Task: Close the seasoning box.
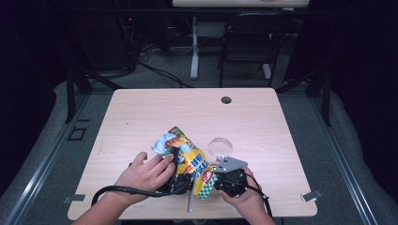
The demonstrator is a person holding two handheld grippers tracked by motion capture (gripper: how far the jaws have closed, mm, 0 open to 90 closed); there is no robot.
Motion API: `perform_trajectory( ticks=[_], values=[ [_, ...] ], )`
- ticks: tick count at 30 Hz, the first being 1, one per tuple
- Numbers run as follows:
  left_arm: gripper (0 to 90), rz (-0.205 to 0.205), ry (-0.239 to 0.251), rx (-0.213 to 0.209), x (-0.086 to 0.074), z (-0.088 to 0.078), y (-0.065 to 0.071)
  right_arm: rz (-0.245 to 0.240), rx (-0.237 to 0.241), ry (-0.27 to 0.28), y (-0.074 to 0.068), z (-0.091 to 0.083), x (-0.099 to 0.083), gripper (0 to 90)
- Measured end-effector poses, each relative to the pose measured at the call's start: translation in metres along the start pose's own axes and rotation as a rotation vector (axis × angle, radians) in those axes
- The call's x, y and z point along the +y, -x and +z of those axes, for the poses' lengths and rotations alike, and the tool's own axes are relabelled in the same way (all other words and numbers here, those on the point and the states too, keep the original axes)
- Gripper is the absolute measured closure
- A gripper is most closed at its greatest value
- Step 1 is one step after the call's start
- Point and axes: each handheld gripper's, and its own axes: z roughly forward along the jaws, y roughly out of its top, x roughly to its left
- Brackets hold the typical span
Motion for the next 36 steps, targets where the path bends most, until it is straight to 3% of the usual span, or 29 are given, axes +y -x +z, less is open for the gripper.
perform_trajectory(
  ticks=[36],
  values=[
    [85.3,-0.203,0.055,-0.089,-0.015,0.012,0.019,-0.023,-0.024,0.015,-0.003,-0.001,0.001,71.8]
  ],
)
